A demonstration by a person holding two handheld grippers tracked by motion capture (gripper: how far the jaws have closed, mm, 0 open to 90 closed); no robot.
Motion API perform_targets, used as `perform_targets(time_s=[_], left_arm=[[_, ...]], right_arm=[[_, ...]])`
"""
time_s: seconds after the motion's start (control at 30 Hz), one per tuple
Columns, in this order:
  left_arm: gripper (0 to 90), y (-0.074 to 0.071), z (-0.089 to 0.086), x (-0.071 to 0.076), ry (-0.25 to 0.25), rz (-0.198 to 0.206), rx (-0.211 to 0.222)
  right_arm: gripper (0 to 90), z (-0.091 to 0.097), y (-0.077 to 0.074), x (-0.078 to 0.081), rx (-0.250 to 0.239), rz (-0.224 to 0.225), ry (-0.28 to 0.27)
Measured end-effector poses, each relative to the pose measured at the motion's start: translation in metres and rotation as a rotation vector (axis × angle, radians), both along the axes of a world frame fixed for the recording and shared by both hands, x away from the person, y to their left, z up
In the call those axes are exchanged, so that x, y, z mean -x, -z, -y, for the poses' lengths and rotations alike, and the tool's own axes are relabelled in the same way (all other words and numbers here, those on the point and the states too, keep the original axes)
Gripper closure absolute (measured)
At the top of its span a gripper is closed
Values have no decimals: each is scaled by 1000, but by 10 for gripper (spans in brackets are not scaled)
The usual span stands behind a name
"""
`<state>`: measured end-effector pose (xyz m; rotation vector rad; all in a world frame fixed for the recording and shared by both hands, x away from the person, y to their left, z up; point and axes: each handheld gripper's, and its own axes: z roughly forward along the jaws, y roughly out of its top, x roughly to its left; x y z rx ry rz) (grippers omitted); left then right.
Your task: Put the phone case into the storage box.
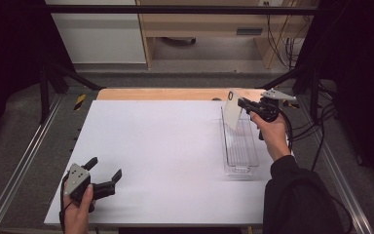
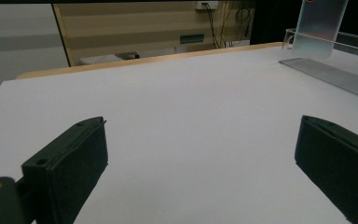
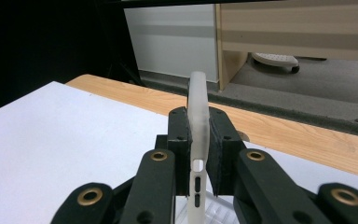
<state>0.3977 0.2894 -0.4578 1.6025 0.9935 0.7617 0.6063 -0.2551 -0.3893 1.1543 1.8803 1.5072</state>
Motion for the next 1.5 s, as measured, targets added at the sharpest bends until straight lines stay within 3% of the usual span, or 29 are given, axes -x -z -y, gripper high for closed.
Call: perform_targets(time_s=[0.47, 1.5], left_arm=[[18, 0, 1, 0, -1, 0, -2], [18, 1, 3, 0, 8, -12, 1]], right_arm=[[813, -3, 10, -2, 4, -8, 1], [812, -1, 16, -4, -7, 4, 6]])
